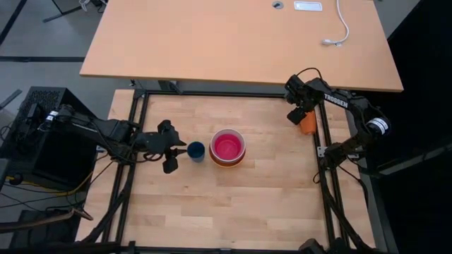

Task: Nest bowls inside each other
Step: Put the orange cup to the right of stacked bowls

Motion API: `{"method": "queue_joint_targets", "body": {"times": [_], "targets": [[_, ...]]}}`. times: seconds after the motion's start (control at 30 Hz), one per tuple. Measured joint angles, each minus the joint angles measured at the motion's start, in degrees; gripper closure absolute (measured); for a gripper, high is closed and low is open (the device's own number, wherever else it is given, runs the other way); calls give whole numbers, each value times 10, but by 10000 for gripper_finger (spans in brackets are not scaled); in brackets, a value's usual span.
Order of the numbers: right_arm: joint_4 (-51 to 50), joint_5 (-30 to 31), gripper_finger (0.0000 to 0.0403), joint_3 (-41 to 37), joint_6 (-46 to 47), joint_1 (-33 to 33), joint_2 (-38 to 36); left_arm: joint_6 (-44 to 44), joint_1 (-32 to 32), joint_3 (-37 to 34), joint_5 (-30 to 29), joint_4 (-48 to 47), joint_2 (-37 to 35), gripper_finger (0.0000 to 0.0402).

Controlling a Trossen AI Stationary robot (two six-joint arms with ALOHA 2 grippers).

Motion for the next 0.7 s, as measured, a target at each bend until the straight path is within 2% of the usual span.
{"method": "queue_joint_targets", "body": {"times": [0.3,0.47,0.7], "targets": [[11,56,241,0,101,9,41,0,0,0,1,4,0,296],[15,54,257,2,128,9,55,0,0,0,10,2,0,299],[-16,27,258,1,128,14,56,2,0,0,13,0,0,299]]}}
